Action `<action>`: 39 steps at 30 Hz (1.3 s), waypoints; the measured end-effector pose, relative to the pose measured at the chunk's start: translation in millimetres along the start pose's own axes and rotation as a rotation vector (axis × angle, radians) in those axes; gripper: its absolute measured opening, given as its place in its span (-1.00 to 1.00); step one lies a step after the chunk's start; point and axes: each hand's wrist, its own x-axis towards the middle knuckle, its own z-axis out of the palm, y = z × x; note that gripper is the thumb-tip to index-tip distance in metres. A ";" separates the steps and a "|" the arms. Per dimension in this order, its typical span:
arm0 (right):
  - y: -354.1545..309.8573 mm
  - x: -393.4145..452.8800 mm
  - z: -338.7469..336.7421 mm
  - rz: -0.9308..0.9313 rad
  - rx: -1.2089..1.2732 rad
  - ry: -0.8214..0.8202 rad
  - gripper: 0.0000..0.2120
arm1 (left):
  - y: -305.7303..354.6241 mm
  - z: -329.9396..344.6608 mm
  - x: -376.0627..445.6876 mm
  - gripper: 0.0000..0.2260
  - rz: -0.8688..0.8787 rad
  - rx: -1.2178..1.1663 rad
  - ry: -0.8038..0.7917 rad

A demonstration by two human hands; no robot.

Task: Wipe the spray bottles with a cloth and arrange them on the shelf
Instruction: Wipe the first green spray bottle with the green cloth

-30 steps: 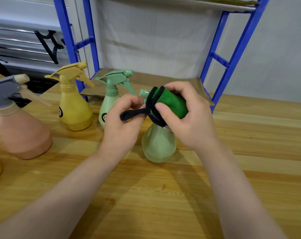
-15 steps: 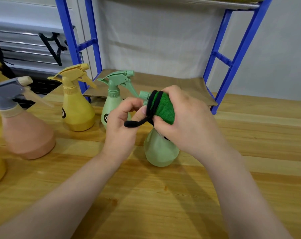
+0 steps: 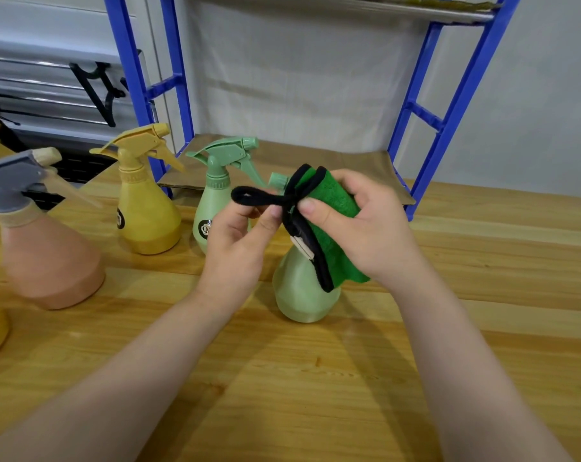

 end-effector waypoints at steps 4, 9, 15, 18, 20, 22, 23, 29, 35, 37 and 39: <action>8.0 -0.2 8.9 0.017 0.206 0.085 -0.90 | -3.1 -2.3 1.6 -0.91 -0.021 0.049 -0.017; 19.4 -2.1 23.4 -0.162 0.056 0.335 -0.70 | -5.5 -5.4 0.3 -0.97 0.024 0.174 -0.024; 20.6 -5.8 6.8 -0.263 -0.401 0.241 -0.60 | -6.1 -5.2 2.0 -0.89 0.055 0.155 -0.005; 10.0 -1.7 -12.2 -0.094 -0.371 -0.044 -0.69 | -6.9 -5.6 2.4 -0.94 0.047 0.138 0.013; 7.9 -1.1 -23.0 0.003 -0.231 -0.198 -0.78 | -6.7 -6.5 3.3 -0.95 0.046 0.163 -0.004; 10.5 -1.3 -27.7 0.014 -0.075 -0.252 -0.82 | -5.7 -7.8 4.3 -0.94 0.021 0.166 -0.003; 13.2 -1.3 -28.6 0.008 -0.013 -0.251 -0.82 | -6.1 -8.8 4.7 -0.93 0.011 0.162 0.000; 18.6 0.3 -15.1 0.004 0.086 -0.086 -0.70 | -4.5 -5.5 4.5 -0.87 0.009 0.211 0.035; 21.6 0.8 6.3 0.127 0.280 0.056 -0.61 | -3.1 -7.5 4.9 -0.96 0.065 0.326 0.039; 19.3 3.4 4.6 0.249 0.467 0.086 -0.78 | -4.5 -8.5 4.5 -0.90 0.084 0.389 0.052; 14.9 4.3 -0.5 0.345 0.603 0.048 -0.87 | -5.9 -9.8 4.1 -0.87 0.090 0.432 0.075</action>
